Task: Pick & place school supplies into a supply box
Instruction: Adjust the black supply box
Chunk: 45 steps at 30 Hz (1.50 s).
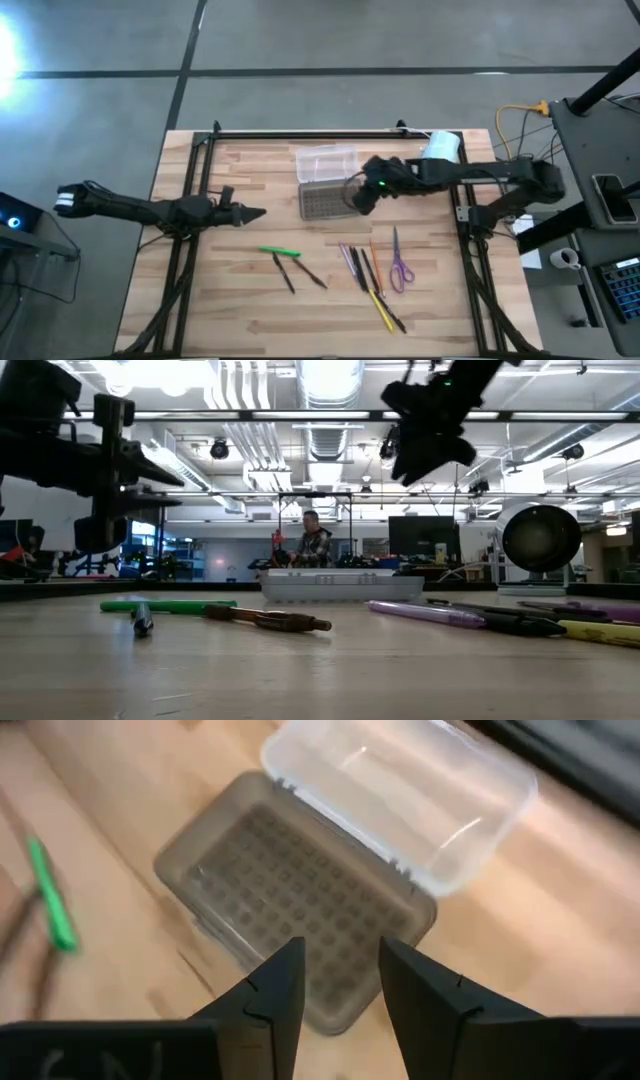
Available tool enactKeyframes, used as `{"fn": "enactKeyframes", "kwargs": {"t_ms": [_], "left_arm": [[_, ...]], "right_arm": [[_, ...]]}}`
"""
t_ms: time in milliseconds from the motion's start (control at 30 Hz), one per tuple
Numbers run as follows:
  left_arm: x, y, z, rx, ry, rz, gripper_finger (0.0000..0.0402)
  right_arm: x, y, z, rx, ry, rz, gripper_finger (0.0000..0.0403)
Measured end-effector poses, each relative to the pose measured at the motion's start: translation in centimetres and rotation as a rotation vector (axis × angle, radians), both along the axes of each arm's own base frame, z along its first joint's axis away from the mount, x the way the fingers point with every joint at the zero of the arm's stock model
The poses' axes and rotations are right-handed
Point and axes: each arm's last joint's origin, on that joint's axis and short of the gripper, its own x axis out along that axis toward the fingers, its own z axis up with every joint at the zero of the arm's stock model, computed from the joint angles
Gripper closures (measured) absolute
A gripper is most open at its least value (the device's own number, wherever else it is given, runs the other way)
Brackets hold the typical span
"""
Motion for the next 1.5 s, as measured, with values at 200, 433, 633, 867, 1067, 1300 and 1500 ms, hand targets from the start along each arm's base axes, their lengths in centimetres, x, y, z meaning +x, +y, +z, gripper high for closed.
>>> {"fn": "enactKeyframes", "kwargs": {"t_ms": [200,433,633,867,1067,1300,1500], "left_arm": [[1.0,-0.1,0.7,0.004,0.043,-0.002,0.0309],[2.2,-0.7,1.5,0.032,0.076,-0.047,0.0309],[2.9,-1.4,1.2,0.039,0.129,-0.089,0.0309],[3.2,-1.7,0.7,0.012,0.161,-0.095,0.0309],[3.2,-1.7,0.6,0.012,0.164,-0.094,0.0309],[3.2,-1.7,0.6,0.013,0.164,-0.094,0.0309],[3.2,-1.7,0.6,0.013,0.166,-0.094,0.0309]], "right_arm": [[3.7,-2.9,-1.1,-0.023,0.182,0.225,0.0286],[6.4,-4.9,-2.8,-0.183,0.32,0.514,0.0276],[8.3,-5.5,-4.9,-0.246,0.414,0.695,0.0241],[10.8,-6.9,-7.4,-0.253,0.476,0.737,0.019],[11.6,-8.7,-7.4,-0.265,0.47,0.717,0.0175],[11.3,-9.5,-9.5,-0.179,0.533,0.731,0.0177],[12.1,-9.8,-10.7,-0.181,0.491,0.671,0.018]]}}
